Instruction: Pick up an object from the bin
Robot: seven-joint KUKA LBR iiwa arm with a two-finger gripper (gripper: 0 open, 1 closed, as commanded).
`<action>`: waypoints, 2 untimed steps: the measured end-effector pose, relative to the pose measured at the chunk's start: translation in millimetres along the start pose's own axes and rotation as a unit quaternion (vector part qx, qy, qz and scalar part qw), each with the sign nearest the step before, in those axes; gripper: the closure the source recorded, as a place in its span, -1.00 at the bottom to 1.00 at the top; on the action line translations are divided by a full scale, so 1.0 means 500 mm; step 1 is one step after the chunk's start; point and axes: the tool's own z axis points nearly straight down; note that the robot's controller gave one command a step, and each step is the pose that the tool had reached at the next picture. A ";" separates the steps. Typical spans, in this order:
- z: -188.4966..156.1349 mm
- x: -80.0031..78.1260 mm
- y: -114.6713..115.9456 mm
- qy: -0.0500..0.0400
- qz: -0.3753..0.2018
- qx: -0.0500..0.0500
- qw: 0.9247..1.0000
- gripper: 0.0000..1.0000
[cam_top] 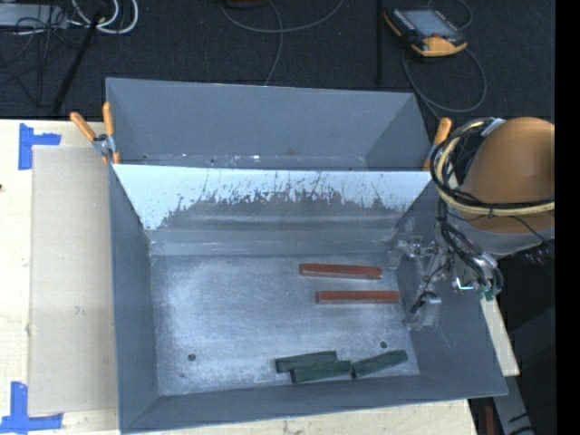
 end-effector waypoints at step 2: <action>0.246 -0.133 0.025 -0.004 0.022 0.000 1.000 1.00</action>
Offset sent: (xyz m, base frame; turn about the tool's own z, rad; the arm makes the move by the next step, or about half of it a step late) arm 0.0654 0.0113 -0.1226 0.0489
